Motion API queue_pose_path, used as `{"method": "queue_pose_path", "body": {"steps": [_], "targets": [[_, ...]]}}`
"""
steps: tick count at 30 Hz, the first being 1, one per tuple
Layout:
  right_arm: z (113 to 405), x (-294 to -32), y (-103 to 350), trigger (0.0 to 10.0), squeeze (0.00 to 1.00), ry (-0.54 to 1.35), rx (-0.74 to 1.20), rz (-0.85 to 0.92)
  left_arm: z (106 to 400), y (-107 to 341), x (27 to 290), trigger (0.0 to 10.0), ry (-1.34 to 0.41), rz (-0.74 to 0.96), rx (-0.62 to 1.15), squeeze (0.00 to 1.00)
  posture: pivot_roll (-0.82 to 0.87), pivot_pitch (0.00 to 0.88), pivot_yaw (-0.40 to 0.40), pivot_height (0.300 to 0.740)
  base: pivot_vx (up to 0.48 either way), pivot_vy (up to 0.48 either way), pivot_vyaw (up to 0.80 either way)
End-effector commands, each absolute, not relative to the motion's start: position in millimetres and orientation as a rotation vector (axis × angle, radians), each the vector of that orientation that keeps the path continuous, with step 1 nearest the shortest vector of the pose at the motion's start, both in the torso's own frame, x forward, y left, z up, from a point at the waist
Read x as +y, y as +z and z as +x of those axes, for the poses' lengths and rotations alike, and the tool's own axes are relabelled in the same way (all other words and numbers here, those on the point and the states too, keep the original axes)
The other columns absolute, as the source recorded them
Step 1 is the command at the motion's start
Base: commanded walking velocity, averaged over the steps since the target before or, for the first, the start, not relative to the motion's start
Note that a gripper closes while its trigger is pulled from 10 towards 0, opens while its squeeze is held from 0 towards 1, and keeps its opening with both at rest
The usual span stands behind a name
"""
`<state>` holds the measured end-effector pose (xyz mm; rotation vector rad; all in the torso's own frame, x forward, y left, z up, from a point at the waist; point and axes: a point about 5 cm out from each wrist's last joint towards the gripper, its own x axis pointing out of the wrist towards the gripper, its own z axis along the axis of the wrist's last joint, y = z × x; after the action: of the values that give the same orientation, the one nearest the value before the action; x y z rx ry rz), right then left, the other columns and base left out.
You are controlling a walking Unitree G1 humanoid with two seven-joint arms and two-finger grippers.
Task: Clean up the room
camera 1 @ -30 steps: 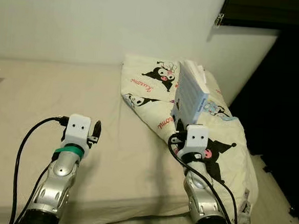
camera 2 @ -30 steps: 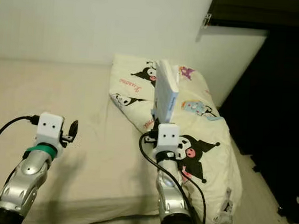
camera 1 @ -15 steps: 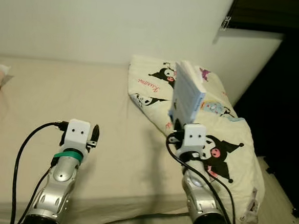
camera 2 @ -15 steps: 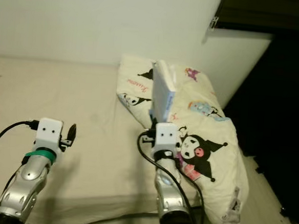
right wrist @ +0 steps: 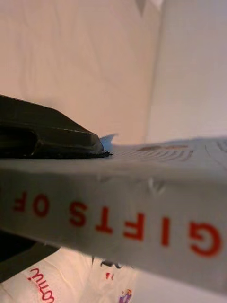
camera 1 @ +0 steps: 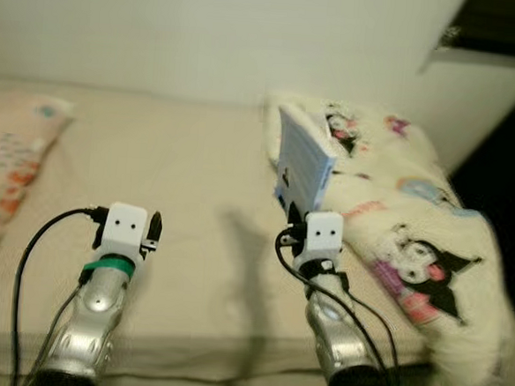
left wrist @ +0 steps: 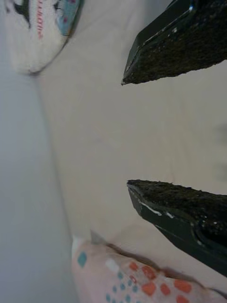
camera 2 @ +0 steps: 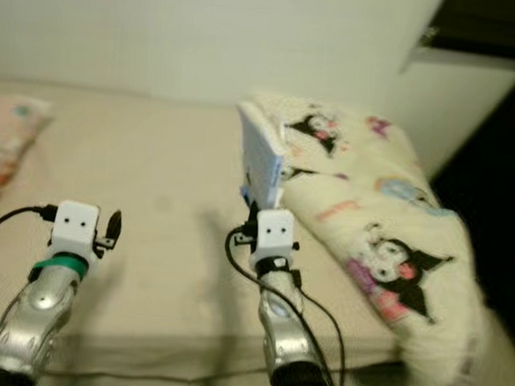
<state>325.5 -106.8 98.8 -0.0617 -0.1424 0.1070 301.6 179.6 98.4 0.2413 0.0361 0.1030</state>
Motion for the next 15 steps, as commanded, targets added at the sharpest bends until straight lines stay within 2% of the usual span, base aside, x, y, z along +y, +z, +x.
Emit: {"method": "queue_pose_path", "body": {"steps": [1, 15], "targets": [[325.9, -107.9, 104.2, 10.0, 0.0, 0.094, -0.177, -0.05, 299.7, 94.4, 178.9, 10.0, 0.1, 0.245, 0.051, 0.0, 0.12, 0.008, -0.023, 0.74, 0.0, 0.371, 0.0], [325.1, -107.2, 103.2, 10.0, 0.0, 0.094, -0.176, -0.047, 299.0, 93.7, 179.2, 10.0, 0.101, 0.247, 0.054, 0.0, 0.12, 0.013, -0.023, 0.74, 0.0, 0.371, 0.0]]}}
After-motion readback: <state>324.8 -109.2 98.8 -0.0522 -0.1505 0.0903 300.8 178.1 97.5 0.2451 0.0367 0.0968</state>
